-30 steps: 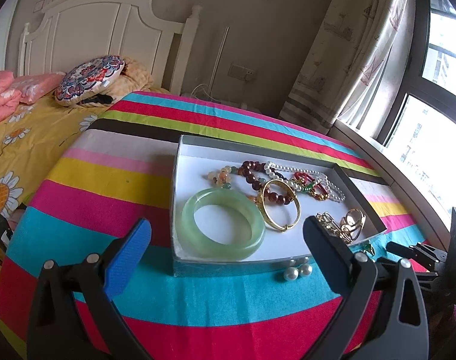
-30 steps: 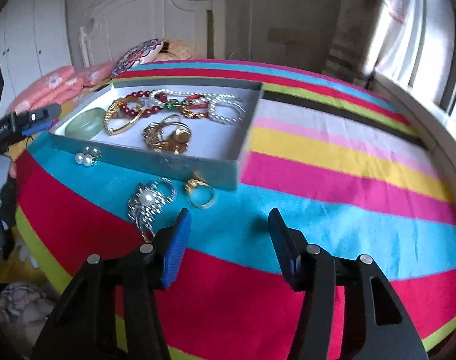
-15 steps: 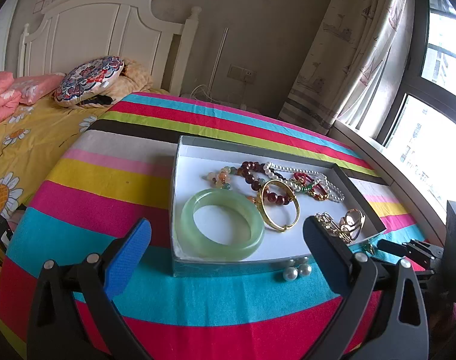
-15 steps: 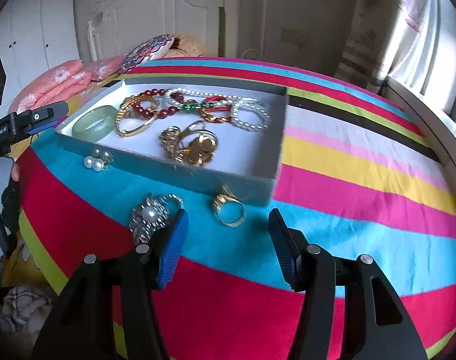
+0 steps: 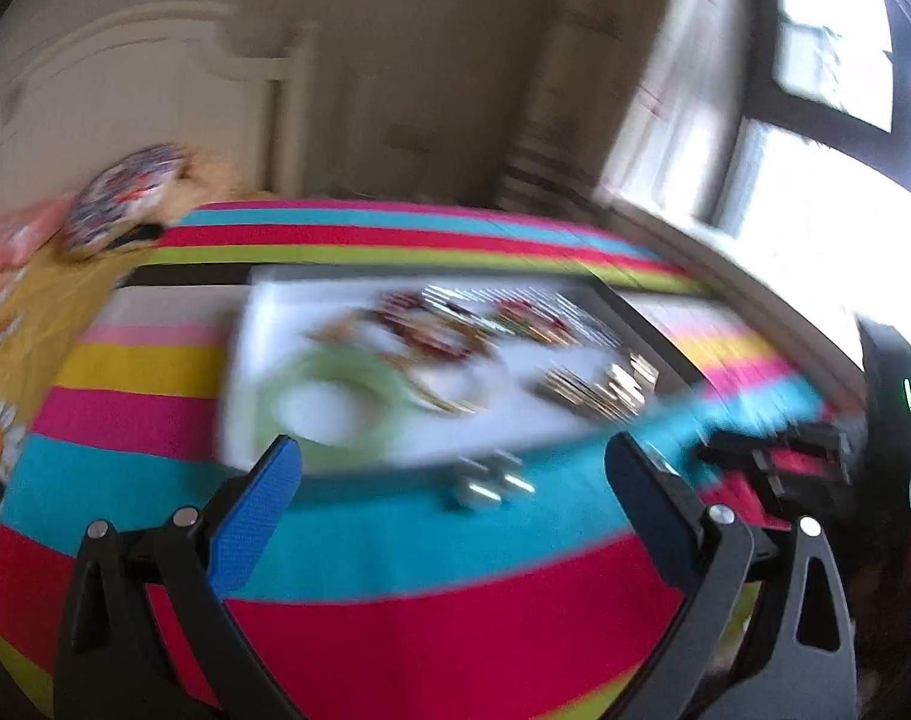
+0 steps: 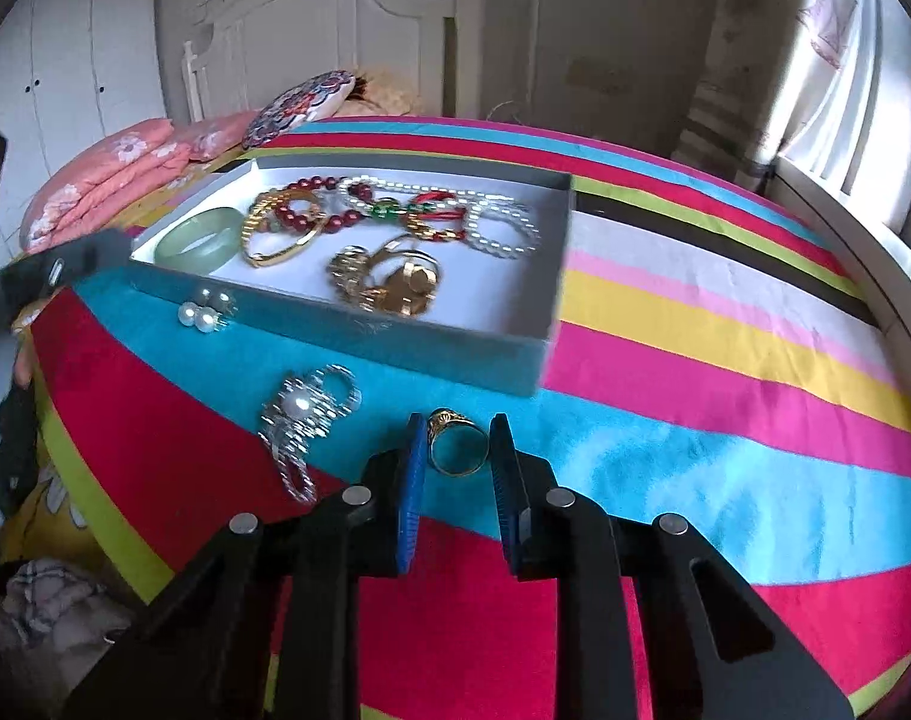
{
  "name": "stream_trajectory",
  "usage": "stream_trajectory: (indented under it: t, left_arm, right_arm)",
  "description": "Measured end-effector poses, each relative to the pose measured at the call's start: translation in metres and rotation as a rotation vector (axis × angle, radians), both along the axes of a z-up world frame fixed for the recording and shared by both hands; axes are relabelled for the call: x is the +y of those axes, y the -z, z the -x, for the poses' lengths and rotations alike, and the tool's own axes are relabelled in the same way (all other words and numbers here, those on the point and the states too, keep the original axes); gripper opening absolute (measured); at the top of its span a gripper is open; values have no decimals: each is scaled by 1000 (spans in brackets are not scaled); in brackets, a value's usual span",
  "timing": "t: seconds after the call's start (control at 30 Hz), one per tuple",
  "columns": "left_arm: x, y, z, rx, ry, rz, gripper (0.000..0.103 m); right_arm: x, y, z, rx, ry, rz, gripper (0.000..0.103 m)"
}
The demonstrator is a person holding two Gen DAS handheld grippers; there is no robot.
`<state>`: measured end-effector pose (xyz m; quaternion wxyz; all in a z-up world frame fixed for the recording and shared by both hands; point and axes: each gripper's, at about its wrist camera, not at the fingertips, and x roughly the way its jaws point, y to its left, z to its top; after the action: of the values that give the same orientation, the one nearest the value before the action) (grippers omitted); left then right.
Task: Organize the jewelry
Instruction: 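Grasp the gold ring on the blanket with the right tool, then grasp the pearl flower brooch with the left tool while the right tool holds the ring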
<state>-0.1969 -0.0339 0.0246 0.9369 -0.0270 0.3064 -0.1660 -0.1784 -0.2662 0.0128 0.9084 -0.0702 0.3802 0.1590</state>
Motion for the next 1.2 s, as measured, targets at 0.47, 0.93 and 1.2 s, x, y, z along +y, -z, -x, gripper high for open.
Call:
stream_trajectory:
  t: [0.47, 0.93, 1.2]
  left_arm:
    - [-108, 32, -20, 129, 218, -176, 84]
    - [-124, 32, -7, 84, 281, -243, 32]
    - [-123, 33, -1, 80, 299, -227, 31]
  right_arm:
    - [-25, 4, 8, -16, 37, -52, 21]
    - [-29, 4, 9, -20, 35, -62, 21]
    - [-29, 4, 9, -20, 35, -62, 21]
